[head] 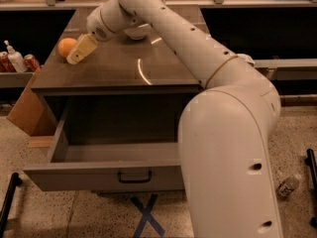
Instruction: Place orange into top drawer
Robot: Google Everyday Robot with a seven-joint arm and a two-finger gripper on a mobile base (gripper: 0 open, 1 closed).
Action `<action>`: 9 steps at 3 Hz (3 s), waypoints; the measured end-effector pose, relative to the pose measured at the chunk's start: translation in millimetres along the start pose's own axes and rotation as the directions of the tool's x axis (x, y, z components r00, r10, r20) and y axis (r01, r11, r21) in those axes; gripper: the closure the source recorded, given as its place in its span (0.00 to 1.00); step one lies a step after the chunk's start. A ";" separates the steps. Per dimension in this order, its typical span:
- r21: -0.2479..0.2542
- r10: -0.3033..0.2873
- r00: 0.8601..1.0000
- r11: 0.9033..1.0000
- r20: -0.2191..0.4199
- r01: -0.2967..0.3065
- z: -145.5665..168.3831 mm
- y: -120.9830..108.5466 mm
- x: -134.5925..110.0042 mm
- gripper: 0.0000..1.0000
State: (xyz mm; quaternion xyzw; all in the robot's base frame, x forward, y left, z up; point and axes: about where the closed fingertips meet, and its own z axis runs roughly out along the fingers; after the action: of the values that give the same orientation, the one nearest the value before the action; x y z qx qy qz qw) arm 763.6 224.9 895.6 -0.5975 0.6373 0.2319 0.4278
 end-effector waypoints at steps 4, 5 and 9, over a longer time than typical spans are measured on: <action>0.009 0.038 0.998 0.999 0.050 -0.038 52.2 -6.7 -22.3 0.00; 0.016 0.057 0.997 0.998 0.060 -0.058 62.3 -9.1 -21.8 0.00; -0.022 0.113 0.992 0.993 0.047 -0.112 85.8 -4.0 -11.6 0.18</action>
Offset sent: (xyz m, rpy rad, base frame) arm 0.0158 0.0404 0.0061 0.0598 0.0144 -0.0151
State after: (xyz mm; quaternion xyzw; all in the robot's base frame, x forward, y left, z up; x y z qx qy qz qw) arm 789.6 299.9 860.9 -0.5590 0.6571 0.2763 0.4235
